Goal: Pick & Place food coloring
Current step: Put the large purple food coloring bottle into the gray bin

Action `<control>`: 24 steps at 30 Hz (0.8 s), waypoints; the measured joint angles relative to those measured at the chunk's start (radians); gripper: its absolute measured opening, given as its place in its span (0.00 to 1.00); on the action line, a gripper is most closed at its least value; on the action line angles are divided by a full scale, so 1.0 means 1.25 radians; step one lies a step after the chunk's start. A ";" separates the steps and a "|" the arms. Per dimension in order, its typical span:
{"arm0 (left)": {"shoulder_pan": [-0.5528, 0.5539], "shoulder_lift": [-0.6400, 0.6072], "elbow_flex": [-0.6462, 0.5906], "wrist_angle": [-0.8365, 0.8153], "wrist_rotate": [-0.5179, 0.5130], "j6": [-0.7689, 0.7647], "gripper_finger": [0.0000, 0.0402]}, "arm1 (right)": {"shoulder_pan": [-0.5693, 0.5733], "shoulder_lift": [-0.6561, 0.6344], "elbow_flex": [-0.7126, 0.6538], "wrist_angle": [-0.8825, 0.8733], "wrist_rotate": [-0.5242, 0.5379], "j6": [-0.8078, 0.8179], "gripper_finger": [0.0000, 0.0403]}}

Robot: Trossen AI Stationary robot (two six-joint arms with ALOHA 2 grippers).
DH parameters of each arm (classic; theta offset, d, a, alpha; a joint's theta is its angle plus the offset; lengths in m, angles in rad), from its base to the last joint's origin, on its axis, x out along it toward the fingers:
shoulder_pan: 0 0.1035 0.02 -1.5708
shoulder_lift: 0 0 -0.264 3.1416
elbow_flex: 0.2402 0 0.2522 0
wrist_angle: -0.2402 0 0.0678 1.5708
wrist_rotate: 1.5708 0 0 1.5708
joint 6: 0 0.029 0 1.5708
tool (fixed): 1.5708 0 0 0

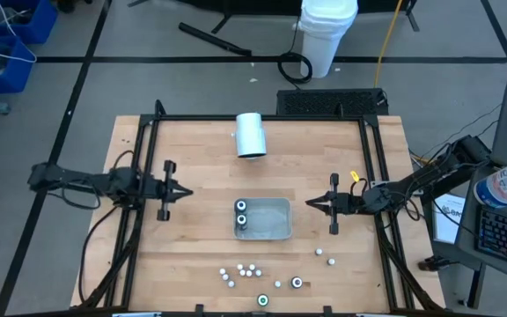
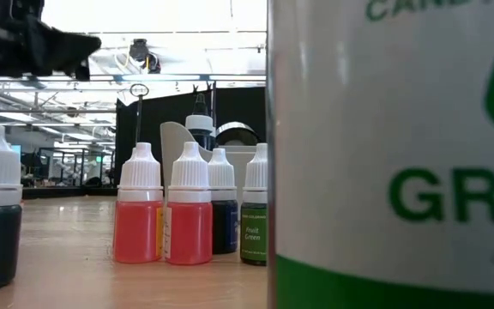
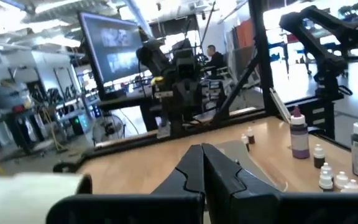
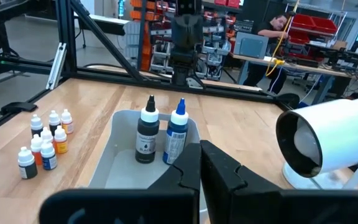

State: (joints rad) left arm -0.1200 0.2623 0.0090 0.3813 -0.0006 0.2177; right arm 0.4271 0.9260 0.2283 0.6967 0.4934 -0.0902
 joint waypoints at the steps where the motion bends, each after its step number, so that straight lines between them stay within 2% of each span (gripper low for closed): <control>1: 0.003 -0.001 0.001 -0.003 0.001 -0.008 0.00 | 0.000 0.000 0.000 0.000 0.000 0.000 0.00; 5: 0.002 -0.001 0.001 0.009 -0.018 -0.047 0.01 | 0.000 0.000 0.000 -0.005 0.000 0.000 0.00; 10: 0.002 -0.001 0.001 0.005 -0.060 -0.118 0.06 | 0.000 0.009 0.003 -0.016 0.000 -0.005 0.00; 12: 0.002 -0.001 0.001 -0.007 -0.061 -0.135 0.07 | 0.000 0.017 0.037 -0.043 0.002 0.007 0.00; 15: 0.002 -0.001 0.001 -0.015 -0.061 -0.177 0.09 | 0.025 0.031 0.156 -0.210 0.001 0.042 0.00; 18: 0.002 -0.001 0.001 -0.015 -0.061 -0.212 0.09 | 0.096 0.091 0.307 -0.414 0.003 0.059 0.00; 22: 0.002 -0.001 0.001 -0.014 -0.062 -0.224 0.09 | 0.241 0.201 0.466 -0.484 0.003 -0.061 0.00; 24: 0.002 -0.001 0.001 -0.010 -0.062 -0.222 0.09 | 0.314 0.246 0.523 -0.492 0.051 -0.104 0.00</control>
State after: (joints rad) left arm -0.1181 0.2615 0.0105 0.3686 -0.0776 -0.0600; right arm 0.8194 1.2338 0.8824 0.0814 0.5573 -0.2199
